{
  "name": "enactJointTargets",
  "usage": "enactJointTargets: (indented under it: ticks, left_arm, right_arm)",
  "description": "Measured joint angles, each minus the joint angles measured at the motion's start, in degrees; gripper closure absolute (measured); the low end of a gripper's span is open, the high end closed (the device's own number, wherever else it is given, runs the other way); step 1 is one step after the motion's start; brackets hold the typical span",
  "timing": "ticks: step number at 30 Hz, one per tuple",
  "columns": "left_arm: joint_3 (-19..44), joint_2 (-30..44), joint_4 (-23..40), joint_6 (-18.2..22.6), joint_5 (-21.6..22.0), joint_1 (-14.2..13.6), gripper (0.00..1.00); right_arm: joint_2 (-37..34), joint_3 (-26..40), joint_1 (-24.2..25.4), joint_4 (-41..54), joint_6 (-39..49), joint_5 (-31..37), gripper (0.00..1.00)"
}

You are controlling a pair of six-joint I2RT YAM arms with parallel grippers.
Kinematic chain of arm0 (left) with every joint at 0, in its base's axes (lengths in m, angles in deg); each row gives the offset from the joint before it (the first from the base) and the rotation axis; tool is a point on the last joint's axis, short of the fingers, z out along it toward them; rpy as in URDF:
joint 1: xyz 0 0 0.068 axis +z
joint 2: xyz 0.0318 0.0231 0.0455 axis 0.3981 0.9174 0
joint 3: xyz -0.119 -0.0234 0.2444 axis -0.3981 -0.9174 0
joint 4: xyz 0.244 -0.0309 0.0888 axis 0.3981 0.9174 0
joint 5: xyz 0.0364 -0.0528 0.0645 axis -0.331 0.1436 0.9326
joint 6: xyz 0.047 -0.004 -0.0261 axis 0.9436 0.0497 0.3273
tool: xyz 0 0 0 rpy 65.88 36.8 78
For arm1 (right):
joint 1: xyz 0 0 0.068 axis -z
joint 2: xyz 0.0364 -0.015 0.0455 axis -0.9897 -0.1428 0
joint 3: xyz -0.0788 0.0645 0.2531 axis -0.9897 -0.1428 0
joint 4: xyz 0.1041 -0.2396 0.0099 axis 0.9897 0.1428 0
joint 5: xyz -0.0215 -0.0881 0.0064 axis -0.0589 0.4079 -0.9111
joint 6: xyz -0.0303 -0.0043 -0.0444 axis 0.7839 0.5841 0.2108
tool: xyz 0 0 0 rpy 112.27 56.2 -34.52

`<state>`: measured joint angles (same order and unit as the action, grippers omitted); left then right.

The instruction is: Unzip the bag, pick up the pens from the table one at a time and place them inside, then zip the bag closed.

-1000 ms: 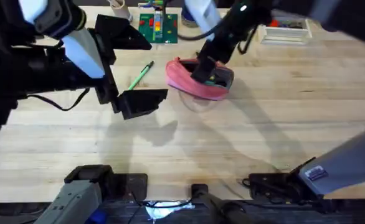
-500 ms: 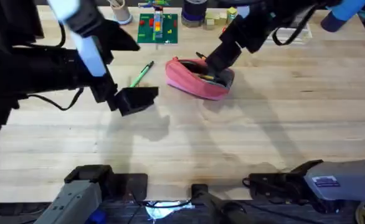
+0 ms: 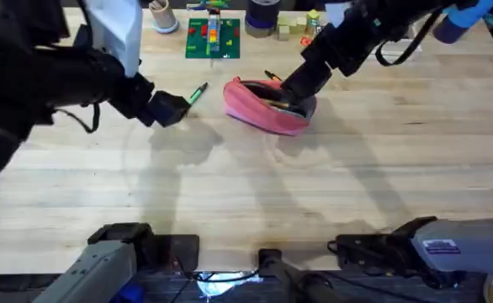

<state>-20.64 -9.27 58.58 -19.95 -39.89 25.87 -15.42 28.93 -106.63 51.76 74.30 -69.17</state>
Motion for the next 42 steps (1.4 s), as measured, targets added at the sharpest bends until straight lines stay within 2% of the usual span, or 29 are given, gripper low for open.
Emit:
enactJointTargets:
  ticks: [9,17,20,27,42]
  left_arm:
    - [0.0,9.96,-4.78,-2.24,3.18,-0.02,0.007]
    - [0.0,18.05,-8.72,-2.53,6.04,-0.07,0.007]
    - [0.0,20.46,-9.97,-2.47,6.58,-0.96,0.007]
    - [0.0,26.12,-10.73,-2.23,7.38,-4.79,0.007]
    - [1.39,35.18,-10.78,-2.24,6.97,-4.72,0.007]
  right_arm:
    - [0.0,0.0,0.0,0.0,-2.98,-0.02,0.005]
    - [0.0,0.0,0.0,0.0,-4.28,-0.02,0.005]
    - [0.0,0.0,0.0,0.0,-4.45,0.0,0.005]
    - [0.0,0.0,0.0,0.0,-4.6,-0.02,0.005]
    - [0.0,0.0,0.0,0.0,-4.83,-0.02,0.005]
